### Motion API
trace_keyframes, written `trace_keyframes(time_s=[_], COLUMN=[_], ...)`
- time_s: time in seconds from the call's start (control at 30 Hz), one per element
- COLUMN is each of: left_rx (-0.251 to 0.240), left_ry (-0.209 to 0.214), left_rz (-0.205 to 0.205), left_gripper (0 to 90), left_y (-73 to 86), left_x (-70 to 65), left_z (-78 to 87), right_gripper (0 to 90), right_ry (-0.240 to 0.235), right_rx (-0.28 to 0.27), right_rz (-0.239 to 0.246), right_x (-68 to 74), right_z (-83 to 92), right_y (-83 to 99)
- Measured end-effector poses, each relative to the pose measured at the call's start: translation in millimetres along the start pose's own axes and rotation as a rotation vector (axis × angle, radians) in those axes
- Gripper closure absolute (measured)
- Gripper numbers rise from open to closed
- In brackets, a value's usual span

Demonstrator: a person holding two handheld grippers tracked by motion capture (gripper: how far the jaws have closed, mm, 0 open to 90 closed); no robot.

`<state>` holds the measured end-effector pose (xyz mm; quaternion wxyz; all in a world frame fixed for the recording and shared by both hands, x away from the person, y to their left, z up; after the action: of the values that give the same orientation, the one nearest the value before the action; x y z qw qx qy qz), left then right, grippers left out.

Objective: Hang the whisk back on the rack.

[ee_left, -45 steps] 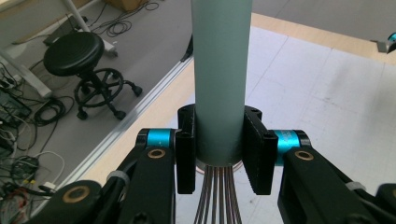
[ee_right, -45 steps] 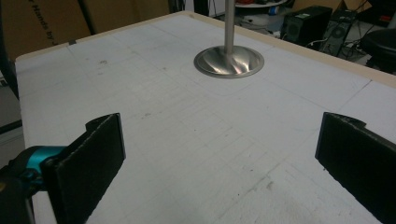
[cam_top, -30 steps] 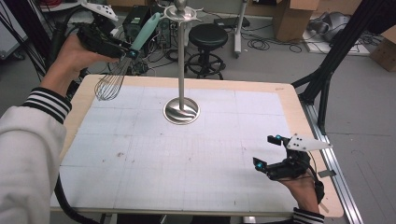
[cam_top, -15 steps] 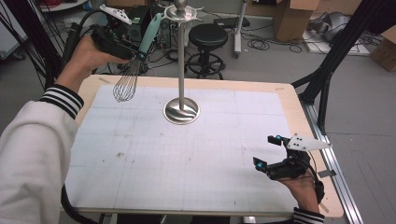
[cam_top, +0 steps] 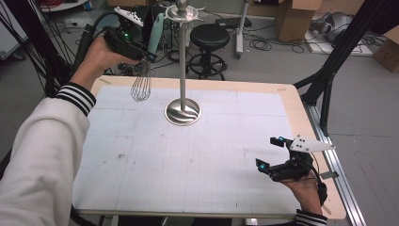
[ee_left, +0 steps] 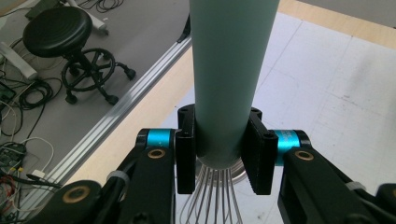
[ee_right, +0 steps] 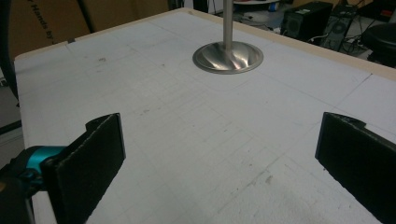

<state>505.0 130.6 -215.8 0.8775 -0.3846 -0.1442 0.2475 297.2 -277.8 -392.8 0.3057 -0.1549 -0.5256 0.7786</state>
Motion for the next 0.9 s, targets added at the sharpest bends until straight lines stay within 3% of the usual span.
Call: trace_keyframes(time_s=[0.4, 0.9], left_rx=[-0.004, -0.013], left_ry=[0.020, 0.025], left_rz=[0.001, 0.007], left_gripper=[69.2, 69.0], left_y=[-5.2, -7.4], left_x=[3.4, 4.7], left_z=[-15.0, -19.8], right_gripper=[0.5, 0.5], right_ry=[0.004, 0.005], right_rx=[0.000, 0.002], right_rz=[-0.005, -0.011], right_x=[-3.0, -4.7], right_z=[1.2, 1.8], right_y=[2.2, 3.7])
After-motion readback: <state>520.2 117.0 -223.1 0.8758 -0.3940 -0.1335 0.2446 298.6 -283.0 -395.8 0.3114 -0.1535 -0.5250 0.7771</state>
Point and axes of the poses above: each handheld gripper's, and its own axes: z roughly backward along the jaws, y roughly out of its underside, x roughly to its left, the point moved 6 cm from there along -z, roughly forward along the jaws, and after that the axes turned 1 degree about x, right-handed, at the moved point
